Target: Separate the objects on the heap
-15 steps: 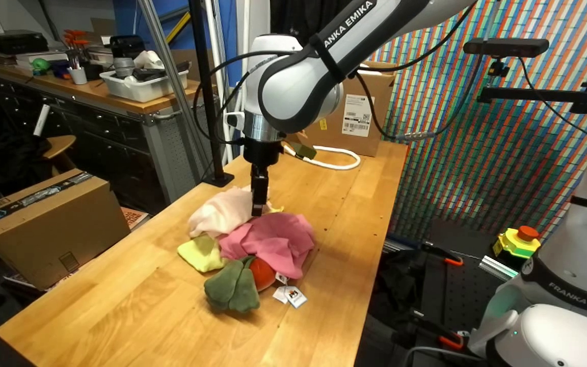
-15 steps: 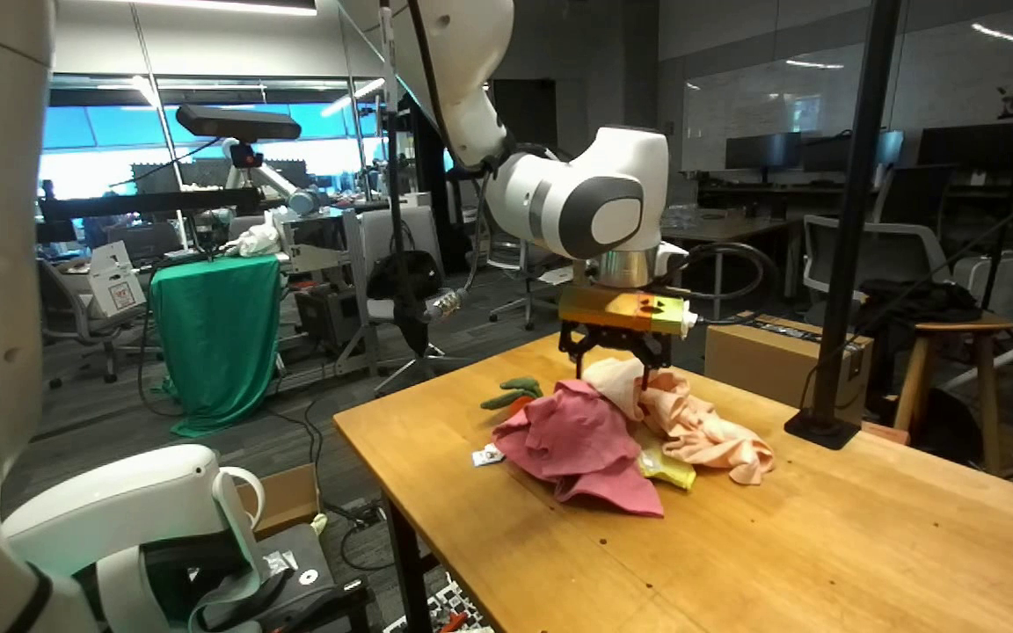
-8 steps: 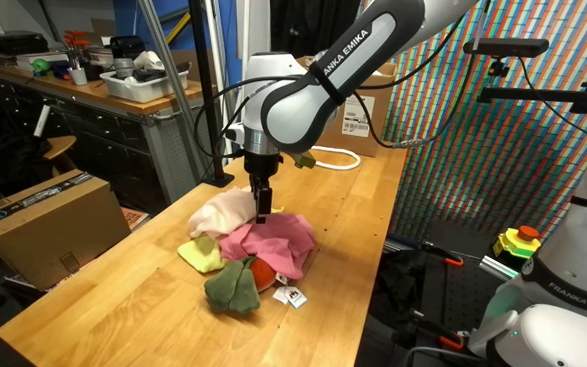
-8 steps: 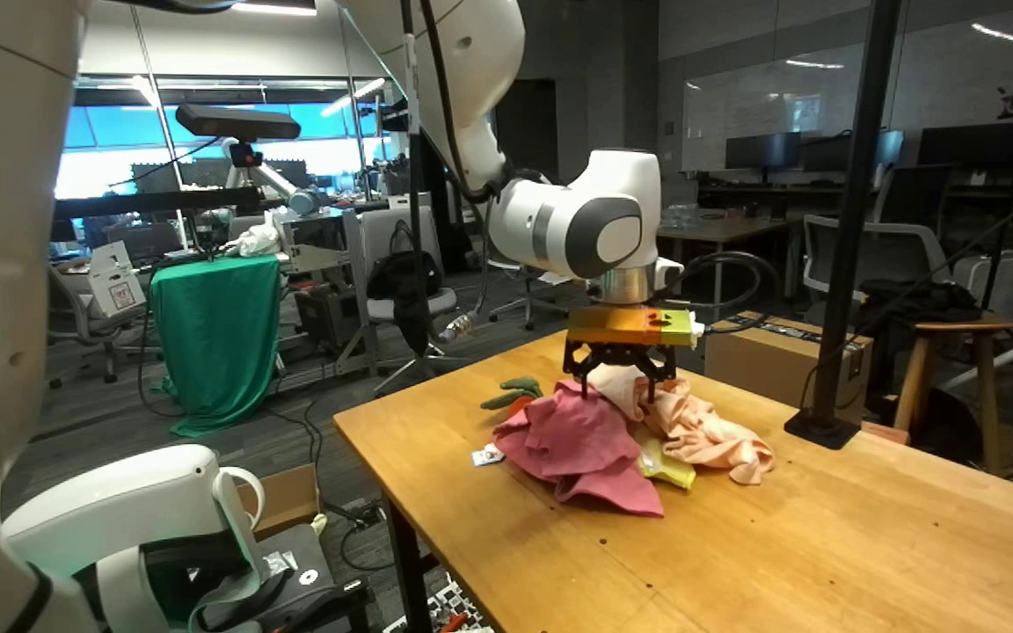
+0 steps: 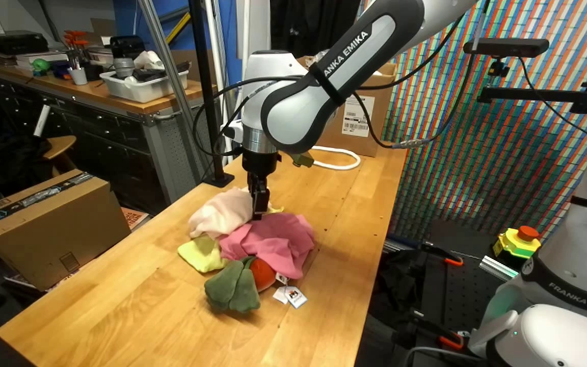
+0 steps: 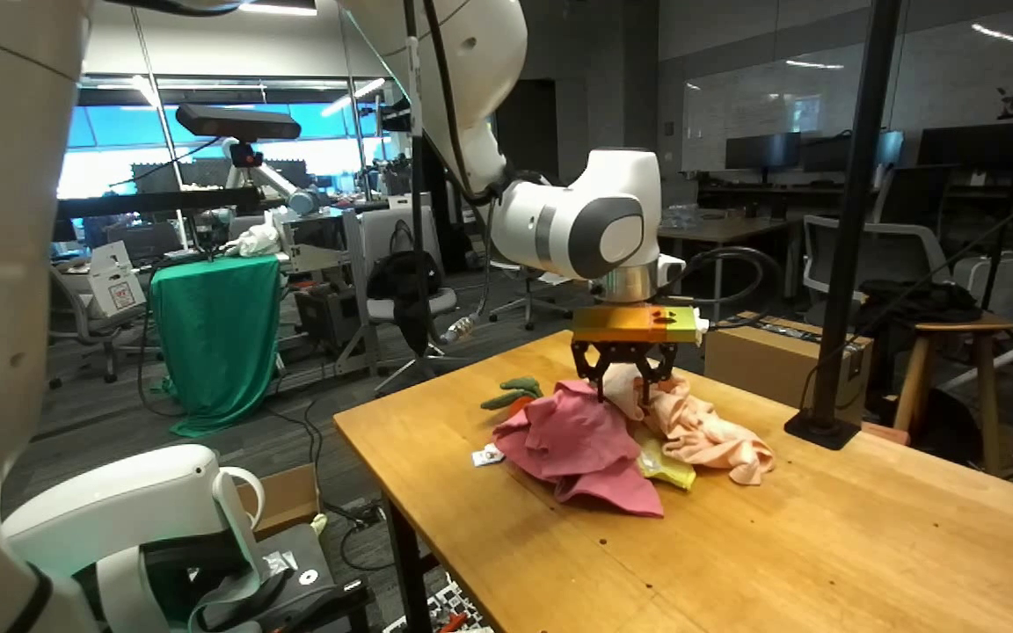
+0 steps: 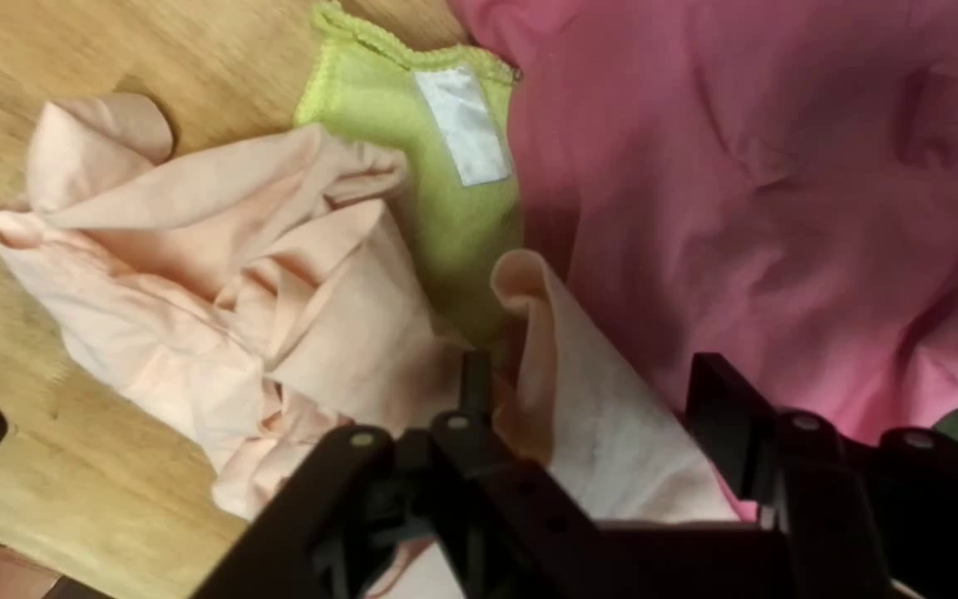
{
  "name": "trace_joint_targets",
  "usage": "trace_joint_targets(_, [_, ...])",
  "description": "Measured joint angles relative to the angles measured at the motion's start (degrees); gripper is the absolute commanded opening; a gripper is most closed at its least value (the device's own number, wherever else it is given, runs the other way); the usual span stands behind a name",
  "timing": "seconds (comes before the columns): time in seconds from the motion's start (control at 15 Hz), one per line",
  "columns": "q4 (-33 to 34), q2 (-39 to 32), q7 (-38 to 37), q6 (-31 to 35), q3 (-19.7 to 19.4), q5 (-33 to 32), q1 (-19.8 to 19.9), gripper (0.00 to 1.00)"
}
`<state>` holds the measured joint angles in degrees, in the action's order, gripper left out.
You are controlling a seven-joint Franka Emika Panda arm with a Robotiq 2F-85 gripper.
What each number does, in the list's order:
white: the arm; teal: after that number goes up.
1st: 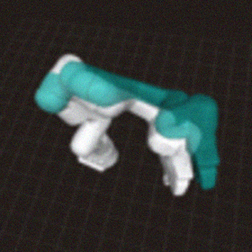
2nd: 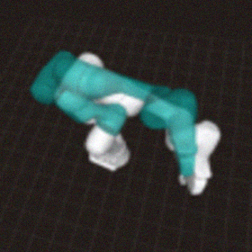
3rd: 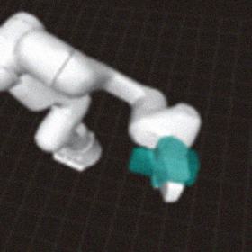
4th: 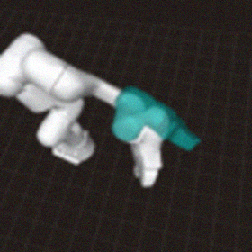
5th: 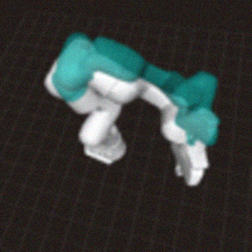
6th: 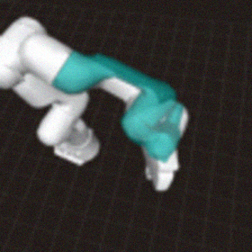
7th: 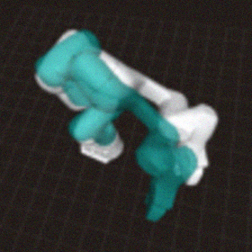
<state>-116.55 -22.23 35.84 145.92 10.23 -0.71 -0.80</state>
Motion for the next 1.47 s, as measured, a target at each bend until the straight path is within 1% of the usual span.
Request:
trace_joint_targets(0.2, [0.2,0.2,-0.3,0.2,-0.2,0.0,0.2,0.11])
trace_joint_targets(0.27, [0.3,0.2,-0.5,0.4,-0.3,0.0,0.3,0.09])
trace_joint_targets(0.33, [0.3,0.3,-0.8,0.6,-0.3,0.0,0.4,0.05])
trace_joint_targets(0.47, [0.3,0.5,-1.8,1.1,-0.5,0.0,0.6,0.02])
trace_joint_targets(0.53, [0.3,0.6,-2.7,1.7,-0.7,0.0,0.8,0.06])
trace_joint_targets(0.6, [0.3,0.7,-3.8,2.3,-0.8,0.0,0.9,0.06])
trace_joint_targets(0.87, [0.0,1.4,-8.6,5.8,-1.0,0.2,1.5,0.04])
trace_joint_targets(1.07, [-0.4,1.8,-11.5,8.4,-1.0,0.2,1.6,0.04])
trace_joint_targets(1.27, [-1.3,2.3,-16.2,13.0,-1.3,0.2,1.5,0.04])
trace_joint_targets(1.47, [-2.0,3.5,-22.6,18.5,-2.6,0.0,0.6,0.04])
